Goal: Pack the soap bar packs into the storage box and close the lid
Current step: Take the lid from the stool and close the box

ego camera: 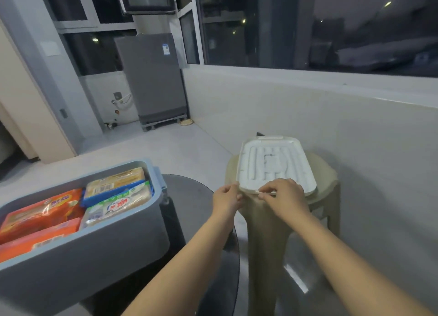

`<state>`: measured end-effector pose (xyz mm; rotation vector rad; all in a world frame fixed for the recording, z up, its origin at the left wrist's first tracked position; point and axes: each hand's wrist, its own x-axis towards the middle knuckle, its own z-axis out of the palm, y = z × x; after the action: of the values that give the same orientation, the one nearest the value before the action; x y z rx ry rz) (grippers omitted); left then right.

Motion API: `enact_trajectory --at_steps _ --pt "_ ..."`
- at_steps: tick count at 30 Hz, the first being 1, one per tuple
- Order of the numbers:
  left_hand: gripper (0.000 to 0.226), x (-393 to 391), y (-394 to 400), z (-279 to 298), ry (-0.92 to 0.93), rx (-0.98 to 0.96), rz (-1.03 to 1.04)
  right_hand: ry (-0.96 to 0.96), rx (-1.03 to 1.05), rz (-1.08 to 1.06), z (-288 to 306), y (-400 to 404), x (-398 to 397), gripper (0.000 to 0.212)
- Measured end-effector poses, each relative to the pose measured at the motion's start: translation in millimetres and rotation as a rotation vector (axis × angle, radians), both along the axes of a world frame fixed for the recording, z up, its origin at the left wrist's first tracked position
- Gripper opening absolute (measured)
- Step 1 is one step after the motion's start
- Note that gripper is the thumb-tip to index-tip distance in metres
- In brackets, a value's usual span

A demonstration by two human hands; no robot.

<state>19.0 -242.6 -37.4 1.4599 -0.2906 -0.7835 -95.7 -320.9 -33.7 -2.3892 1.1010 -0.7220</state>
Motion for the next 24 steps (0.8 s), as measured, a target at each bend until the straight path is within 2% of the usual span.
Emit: enact_trajectory --at_steps 6,9,11,18,22,24 --pt "0.026 8 -20 -2 0.01 0.049 0.006 -0.064 0.026 0.062 2 -1 0 0.014" --pt "0.029 10 -15 4 0.096 0.042 -0.014 -0.13 0.033 0.081 7 0 -4 0.011" --pt "0.027 10 -7 13 0.13 -0.022 -0.02 -0.182 0.015 0.093 10 5 -7 0.01" --pt "0.027 1 42 71 0.025 -0.233 -0.001 -0.491 -0.106 0.172 36 45 -4 0.01" --pt "0.025 0 84 105 0.036 -0.35 0.044 -0.559 -0.244 0.217 58 73 2 0.02" --pt "0.025 2 105 117 0.025 -0.396 0.039 -0.62 -0.3 0.234 68 86 8 0.019"
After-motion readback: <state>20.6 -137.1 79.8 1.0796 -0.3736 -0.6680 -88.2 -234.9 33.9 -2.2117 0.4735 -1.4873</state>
